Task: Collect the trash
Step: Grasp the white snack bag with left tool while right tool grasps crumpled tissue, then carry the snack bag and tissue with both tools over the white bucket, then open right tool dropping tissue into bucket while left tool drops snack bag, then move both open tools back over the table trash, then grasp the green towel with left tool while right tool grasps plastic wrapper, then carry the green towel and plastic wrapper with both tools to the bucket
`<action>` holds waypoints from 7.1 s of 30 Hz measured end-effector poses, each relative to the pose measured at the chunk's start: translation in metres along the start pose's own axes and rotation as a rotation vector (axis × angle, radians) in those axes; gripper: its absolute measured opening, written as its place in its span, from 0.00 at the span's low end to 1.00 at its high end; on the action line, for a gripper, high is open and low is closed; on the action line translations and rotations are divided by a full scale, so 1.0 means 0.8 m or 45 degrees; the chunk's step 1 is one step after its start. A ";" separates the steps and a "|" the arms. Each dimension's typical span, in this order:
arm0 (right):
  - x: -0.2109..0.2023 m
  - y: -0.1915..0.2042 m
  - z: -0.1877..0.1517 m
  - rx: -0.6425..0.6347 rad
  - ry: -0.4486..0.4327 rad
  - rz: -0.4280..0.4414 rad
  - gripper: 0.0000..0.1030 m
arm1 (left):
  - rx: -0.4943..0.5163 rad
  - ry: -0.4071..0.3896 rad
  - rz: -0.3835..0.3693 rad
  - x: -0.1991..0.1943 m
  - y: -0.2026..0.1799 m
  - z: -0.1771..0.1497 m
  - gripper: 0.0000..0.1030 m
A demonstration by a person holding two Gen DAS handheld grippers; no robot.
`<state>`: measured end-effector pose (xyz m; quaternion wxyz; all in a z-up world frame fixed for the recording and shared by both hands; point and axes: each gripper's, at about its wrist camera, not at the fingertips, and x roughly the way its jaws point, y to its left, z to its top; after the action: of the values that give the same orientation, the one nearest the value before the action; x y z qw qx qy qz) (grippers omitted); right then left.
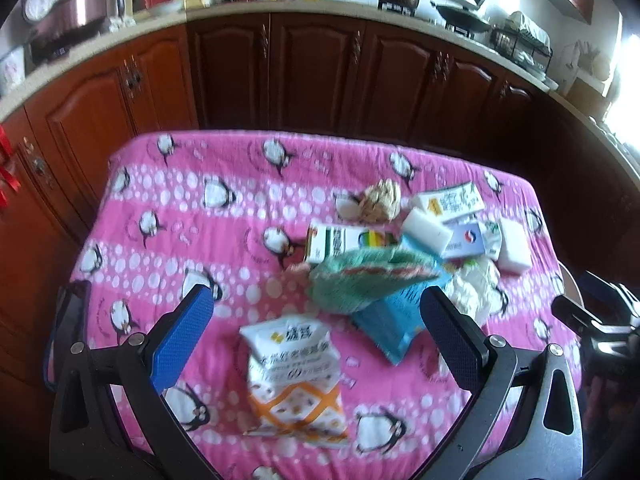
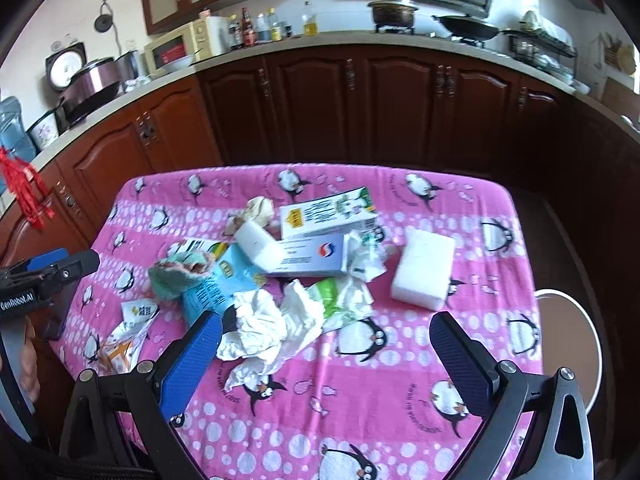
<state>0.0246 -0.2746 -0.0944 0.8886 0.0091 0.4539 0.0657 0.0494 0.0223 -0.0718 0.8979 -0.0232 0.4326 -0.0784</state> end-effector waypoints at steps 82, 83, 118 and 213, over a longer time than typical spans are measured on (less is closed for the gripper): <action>-0.038 -0.463 -0.141 0.683 0.092 -0.277 0.03 | 0.396 0.384 -0.719 0.185 -0.558 -0.001 0.11; -0.035 -0.465 -0.144 0.688 0.098 -0.285 0.03 | 0.401 0.384 -0.708 0.190 -0.563 -0.003 0.11; -0.062 -0.358 -0.104 0.567 0.006 -0.274 0.43 | 0.410 0.165 -0.496 0.122 -0.453 -0.004 0.49; -0.041 -0.139 -0.018 0.272 -0.050 0.349 0.17 | 0.123 -0.017 -0.498 0.024 -0.118 0.026 0.27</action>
<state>0.0057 -0.3898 -0.0848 0.8740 0.1666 0.4352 0.1374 0.0659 -0.0743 -0.0631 0.8685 -0.0641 0.4096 -0.2718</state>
